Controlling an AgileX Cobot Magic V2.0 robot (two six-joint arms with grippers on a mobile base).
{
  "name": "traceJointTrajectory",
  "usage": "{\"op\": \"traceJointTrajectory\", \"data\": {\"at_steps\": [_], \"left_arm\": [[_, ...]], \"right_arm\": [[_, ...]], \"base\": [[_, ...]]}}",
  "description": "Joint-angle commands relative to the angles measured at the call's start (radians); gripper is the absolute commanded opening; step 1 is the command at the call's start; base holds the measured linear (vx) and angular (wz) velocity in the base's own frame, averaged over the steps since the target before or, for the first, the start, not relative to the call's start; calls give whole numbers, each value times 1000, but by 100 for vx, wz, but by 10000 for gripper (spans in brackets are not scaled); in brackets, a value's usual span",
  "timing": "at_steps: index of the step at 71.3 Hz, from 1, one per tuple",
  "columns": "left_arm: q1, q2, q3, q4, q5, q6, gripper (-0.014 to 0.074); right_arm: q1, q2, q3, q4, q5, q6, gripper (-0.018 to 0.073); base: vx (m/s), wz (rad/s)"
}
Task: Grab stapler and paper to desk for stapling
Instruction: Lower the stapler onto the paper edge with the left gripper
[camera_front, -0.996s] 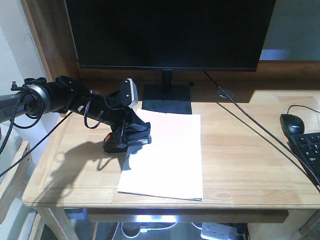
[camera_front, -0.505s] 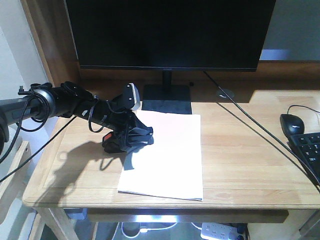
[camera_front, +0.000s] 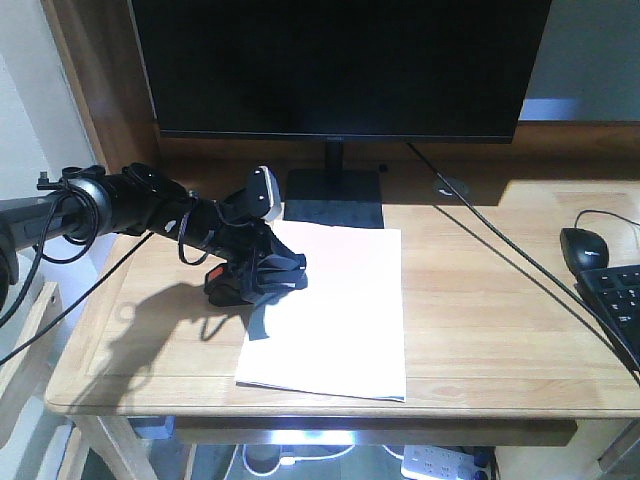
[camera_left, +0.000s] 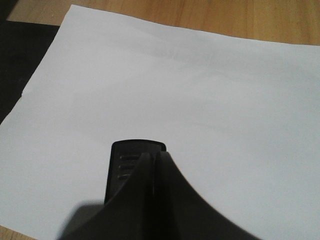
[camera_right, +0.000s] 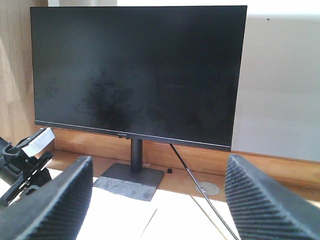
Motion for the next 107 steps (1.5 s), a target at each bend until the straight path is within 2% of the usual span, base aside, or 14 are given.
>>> {"op": "traceJointTrajectory", "data": {"at_steps": [1,14,94,100,107], "left_arm": [[-4,-36,-16,25,-34,-28,-6],[-4,-36,-16,53,-30,-30,-6],[-4,-36,-16,71,-29,-30,-6],[-4,-37,-16,71,-31,-64,-6],[-1,-51,-41,71,-21,-153,-6]], "right_arm": [[-2,8,-25,-50,13,4,525],[-2,8,-25,-50,13,4,525],[-2,8,-25,-50,13,4,525],[-2,8,-25,-50,13,4,525],[-2,8,-25,-50,13,4,525]], "base": [[0,0],[0,0],[0,0],[0,0],[0,0]]}}
